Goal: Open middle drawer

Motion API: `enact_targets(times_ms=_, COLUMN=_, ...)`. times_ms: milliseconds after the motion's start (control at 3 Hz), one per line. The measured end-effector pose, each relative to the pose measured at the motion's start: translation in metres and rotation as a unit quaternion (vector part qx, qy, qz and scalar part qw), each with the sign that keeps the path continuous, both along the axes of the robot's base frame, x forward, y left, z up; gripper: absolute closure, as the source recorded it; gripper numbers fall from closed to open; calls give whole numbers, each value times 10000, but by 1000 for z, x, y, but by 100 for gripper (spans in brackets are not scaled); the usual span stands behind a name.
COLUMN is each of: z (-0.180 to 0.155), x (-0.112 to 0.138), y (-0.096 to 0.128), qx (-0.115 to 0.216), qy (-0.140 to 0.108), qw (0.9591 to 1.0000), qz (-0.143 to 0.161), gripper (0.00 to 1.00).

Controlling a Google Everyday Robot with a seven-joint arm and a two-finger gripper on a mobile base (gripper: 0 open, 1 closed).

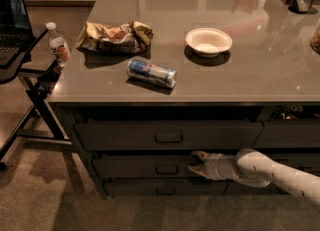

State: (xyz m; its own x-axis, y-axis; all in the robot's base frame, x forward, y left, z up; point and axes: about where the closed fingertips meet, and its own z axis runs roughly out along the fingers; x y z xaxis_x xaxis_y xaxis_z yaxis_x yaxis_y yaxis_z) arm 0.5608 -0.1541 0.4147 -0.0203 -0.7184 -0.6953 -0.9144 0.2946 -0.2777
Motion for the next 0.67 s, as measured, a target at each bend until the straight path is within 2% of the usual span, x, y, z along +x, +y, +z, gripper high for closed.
enact_targets(times_ms=333, z=0, x=0, y=0, qx=0, qy=0, qw=10000, qz=0, gripper=82)
enact_targets(times_ms=667, z=0, x=0, y=0, qx=0, qy=0, qw=10000, qz=0, gripper=58)
